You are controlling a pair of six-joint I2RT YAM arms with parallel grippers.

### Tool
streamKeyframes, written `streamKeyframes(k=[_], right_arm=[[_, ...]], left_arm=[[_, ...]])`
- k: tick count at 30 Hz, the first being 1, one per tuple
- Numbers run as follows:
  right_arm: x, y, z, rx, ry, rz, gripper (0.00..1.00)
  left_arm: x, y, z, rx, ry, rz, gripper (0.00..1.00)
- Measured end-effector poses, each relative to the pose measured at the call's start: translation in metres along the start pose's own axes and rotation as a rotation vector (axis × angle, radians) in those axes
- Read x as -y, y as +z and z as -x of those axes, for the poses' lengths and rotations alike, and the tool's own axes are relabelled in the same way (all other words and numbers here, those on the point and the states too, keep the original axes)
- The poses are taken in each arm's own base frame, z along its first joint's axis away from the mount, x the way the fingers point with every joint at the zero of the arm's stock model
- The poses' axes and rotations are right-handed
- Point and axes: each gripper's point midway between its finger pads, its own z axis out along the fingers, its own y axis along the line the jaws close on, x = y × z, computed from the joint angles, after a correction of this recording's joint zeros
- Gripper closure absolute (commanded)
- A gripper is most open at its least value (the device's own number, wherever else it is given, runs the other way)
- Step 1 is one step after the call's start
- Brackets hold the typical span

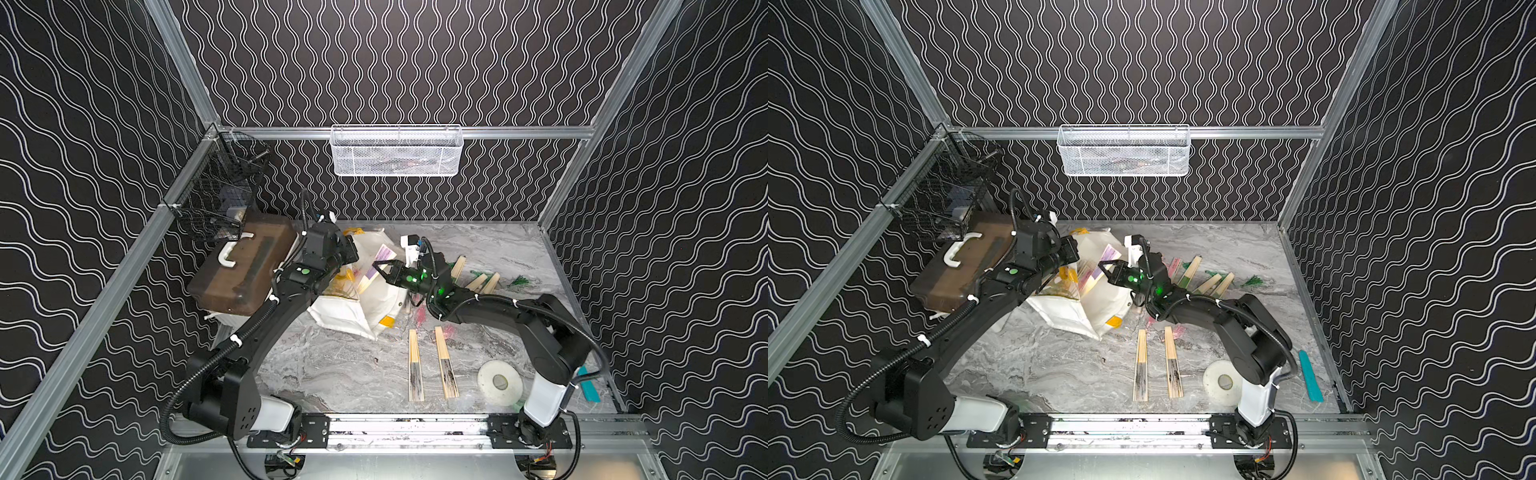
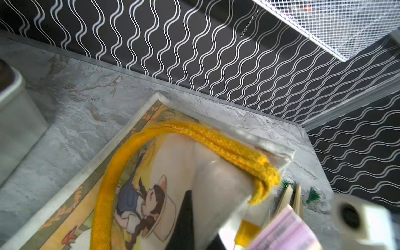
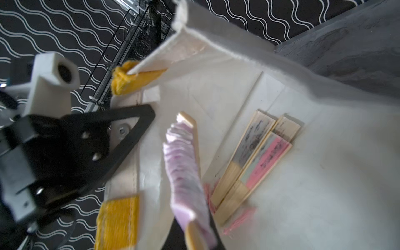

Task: Take out the folding fans from the tote bags
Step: Pick up the folding fan from the canvas bag.

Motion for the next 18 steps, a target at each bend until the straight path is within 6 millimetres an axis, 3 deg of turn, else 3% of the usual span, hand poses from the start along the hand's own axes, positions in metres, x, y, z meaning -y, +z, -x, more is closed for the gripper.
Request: streamKeyframes(k=[8,18], right_arm=[[-0.005,-0.049,0.031,-0.017,-0.003,0.04,0.93],[-0.045,-0.107,0.042,-0.046,-0.085,0.059,0.89]], left_arm=[[-0.011,0.005,0.004,-0.047,0.106,0.042,1.0],[-0.016,0.02,0.006,-0.075,0.206,0.039,1.0]])
